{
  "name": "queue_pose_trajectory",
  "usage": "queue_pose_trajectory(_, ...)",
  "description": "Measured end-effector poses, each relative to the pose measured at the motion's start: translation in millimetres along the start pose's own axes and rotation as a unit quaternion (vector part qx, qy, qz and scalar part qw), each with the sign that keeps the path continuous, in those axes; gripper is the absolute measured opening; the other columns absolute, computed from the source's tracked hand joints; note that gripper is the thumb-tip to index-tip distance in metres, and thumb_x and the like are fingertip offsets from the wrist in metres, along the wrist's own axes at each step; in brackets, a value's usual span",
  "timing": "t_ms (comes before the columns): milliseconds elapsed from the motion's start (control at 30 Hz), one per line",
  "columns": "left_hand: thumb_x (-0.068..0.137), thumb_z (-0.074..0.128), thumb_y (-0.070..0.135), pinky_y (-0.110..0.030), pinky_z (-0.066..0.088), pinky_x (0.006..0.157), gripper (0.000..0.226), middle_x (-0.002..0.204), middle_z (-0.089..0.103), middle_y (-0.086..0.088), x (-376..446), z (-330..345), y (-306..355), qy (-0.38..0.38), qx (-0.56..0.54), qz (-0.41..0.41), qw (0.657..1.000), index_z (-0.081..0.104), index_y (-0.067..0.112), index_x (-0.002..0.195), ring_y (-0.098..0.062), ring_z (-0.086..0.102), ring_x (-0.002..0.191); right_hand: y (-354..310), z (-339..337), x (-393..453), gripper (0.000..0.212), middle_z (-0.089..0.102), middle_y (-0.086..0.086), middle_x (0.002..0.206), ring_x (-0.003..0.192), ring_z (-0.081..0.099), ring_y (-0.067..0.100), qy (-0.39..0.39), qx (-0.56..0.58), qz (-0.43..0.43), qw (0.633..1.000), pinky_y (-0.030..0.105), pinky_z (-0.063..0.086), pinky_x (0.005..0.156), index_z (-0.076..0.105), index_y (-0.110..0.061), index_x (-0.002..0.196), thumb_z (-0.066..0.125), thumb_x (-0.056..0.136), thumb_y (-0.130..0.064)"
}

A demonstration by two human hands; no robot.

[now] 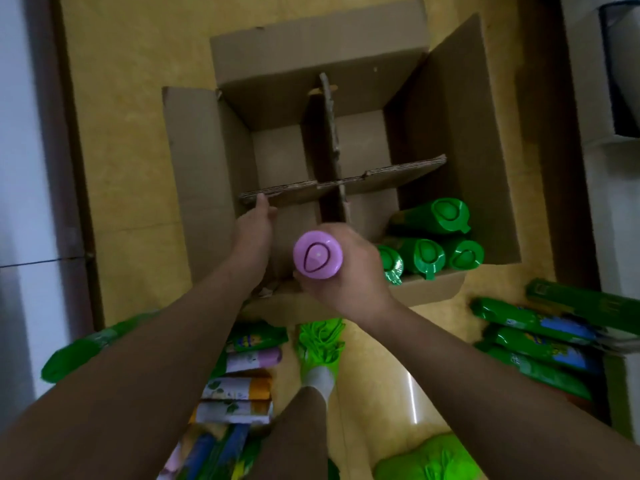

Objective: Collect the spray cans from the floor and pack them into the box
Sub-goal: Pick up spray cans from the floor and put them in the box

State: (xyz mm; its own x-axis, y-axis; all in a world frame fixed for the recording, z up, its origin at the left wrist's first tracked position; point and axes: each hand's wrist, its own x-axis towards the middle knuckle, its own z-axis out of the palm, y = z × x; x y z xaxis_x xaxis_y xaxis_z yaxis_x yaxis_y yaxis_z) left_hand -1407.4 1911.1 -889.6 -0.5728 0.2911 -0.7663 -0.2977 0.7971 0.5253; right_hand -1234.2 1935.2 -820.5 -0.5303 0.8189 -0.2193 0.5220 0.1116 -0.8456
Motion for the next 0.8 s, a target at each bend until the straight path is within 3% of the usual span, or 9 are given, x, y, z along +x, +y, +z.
queue_pose_trajectory(133,0.072,0.038,0.081,-0.053,0.045,0.106,0.069,0.114,0.071,-0.009,2.6,-12.6,-10.2,-0.031,-0.04,-0.032,0.998,0.073,0.023,0.088,-0.033,0.062,0.112,19.1,37.0,0.4,0.062,0.069,-0.005,0.095,0.086,0.063,0.024,-0.093,-0.092,-0.006,0.991,0.036,0.049,0.066,0.049,-0.029,0.114,0.083,0.063,-0.039)
queue_pose_trajectory(267,0.098,0.035,0.062,-0.045,0.043,0.106,0.052,0.118,0.068,-0.002,6.3,-15.5,-15.1,-0.035,-0.037,-0.005,0.999,0.069,0.023,0.096,-0.02,0.06,0.11,36.2,53.3,2.1,0.048,0.063,-0.005,0.085,0.082,0.06,0.022,-0.126,-0.121,-0.03,0.984,0.038,0.047,0.064,0.059,-0.02,0.096,0.069,0.062,-0.053)
queue_pose_trajectory(400,0.099,0.029,0.062,-0.049,0.041,0.108,0.054,0.118,0.068,0.0,18.0,-19.1,-22.9,-0.026,-0.032,0.004,0.999,0.069,0.026,0.095,-0.019,0.059,0.114,53.1,59.3,11.2,0.051,0.064,-0.002,0.086,0.083,0.061,0.027,-0.195,-0.199,-0.037,0.96,0.039,0.047,0.069,0.058,-0.02,0.099,0.063,0.06,-0.053)
queue_pose_trajectory(467,0.096,0.028,0.066,-0.05,0.041,0.108,0.056,0.117,0.067,0.001,19.6,-16.2,-23.8,-0.031,-0.03,0.003,0.999,0.068,0.027,0.093,-0.019,0.058,0.114,59.3,59.7,14.9,0.048,0.065,0.003,0.085,0.08,0.062,0.034,-0.243,-0.246,-0.082,0.935,0.041,0.047,0.075,0.049,-0.021,0.104,0.057,0.064,-0.046)
queue_pose_trajectory(533,0.094,0.029,0.067,-0.05,0.041,0.107,0.056,0.116,0.067,0.001,20.6,-12.1,-22.3,-0.032,-0.028,0.005,0.999,0.068,0.027,0.093,-0.019,0.058,0.113,63.9,61.9,18.0,0.034,0.062,0.007,0.084,0.078,0.061,0.034,-0.266,-0.299,-0.114,0.909,0.044,0.044,0.087,0.047,-0.023,0.096,0.045,0.068,-0.041)
queue_pose_trajectory(600,0.1,0.03,0.061,-0.05,0.042,0.106,0.051,0.113,0.067,0.001,21.9,-8.0,-20.5,-0.029,-0.024,0.007,0.999,0.067,0.027,0.093,-0.019,0.059,0.111,65.4,64.0,22.0,0.019,0.061,0.009,0.091,0.085,0.061,0.034,-0.296,-0.358,-0.126,0.876,0.046,0.037,0.101,0.054,-0.023,0.093,0.053,0.075,-0.027)
queue_pose_trajectory(700,0.102,0.03,0.058,-0.049,0.043,0.106,0.049,0.111,0.067,0.002,22.2,-4.2,-18.6,-0.028,-0.014,0.012,0.999,0.067,0.027,0.092,-0.018,0.059,0.111,57.1,62.7,27.8,0.023,0.059,0.01,0.109,0.104,0.058,0.032,-0.358,-0.43,-0.109,0.822,0.048,0.02,0.116,0.057,-0.022,0.105,0.058,0.083,-0.016)
queue_pose_trajectory(800,0.103,0.03,0.057,-0.047,0.044,0.106,0.05,0.108,0.066,0.005,19.9,-0.5,-17.2,-0.02,0.006,0.022,1.0,0.068,0.025,0.097,-0.018,0.06,0.111,48.1,66.3,34.2,0.028,0.06,0.011,0.117,0.111,0.058,0.033,-0.371,-0.473,-0.088,0.794,0.055,0.016,0.118,0.059,-0.017,0.115,0.054,0.088,-0.014)
